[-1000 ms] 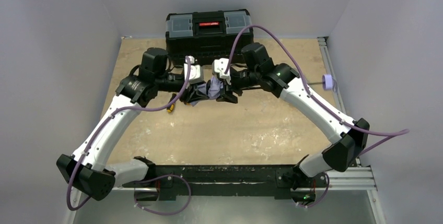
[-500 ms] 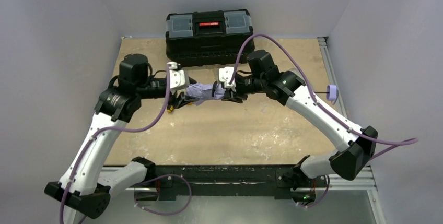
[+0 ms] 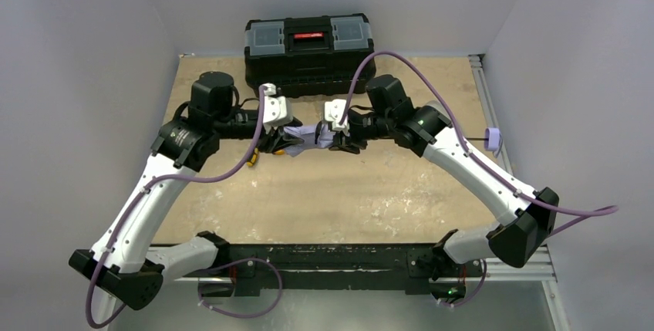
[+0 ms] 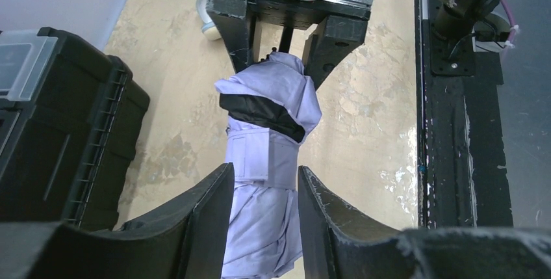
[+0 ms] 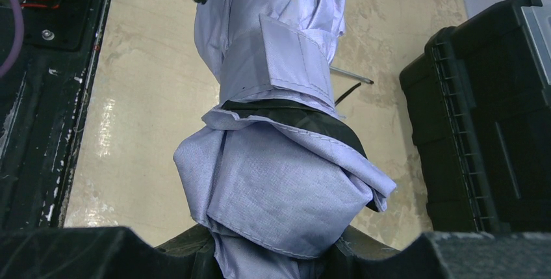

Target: Open the umbrella

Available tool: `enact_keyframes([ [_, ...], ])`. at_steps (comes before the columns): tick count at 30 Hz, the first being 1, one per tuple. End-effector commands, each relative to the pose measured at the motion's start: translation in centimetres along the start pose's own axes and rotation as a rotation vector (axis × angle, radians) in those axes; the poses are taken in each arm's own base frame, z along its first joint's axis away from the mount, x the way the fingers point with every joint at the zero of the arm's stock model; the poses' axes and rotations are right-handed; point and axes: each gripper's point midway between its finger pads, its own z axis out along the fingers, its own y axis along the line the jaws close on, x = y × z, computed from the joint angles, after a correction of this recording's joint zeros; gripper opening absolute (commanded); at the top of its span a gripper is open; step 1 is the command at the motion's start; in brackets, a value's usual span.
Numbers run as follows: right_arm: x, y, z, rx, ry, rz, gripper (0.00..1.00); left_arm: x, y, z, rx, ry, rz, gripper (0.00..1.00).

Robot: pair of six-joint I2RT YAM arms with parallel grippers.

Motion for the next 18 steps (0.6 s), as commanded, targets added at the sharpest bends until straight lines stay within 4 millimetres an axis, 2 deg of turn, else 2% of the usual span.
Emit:
enact_keyframes([
  [1,-3.6,-0.4,-1.1,0.014,-0.107,-0.048,0.0,-1.1,-0.3,0.2,-0.003,-0.007,0.078,0.41],
  [7,-4.3,0.0,-1.1,-0.001,-0.123,-0.064,0.0,-0.3,0.2,0.7,-0.008,0.03,0.078,0.37],
  [13,-4.7,0.4,-1.0,-0.016,-0.135,-0.078,0.0,0.1,1.1,0.9,-0.041,0.054,0.067,0.22],
  [18,-5.1,0.5,-1.0,-0.024,-0.148,-0.095,0.0,0.5,1.1,0.8,-0.045,0.077,0.048,0.18],
])
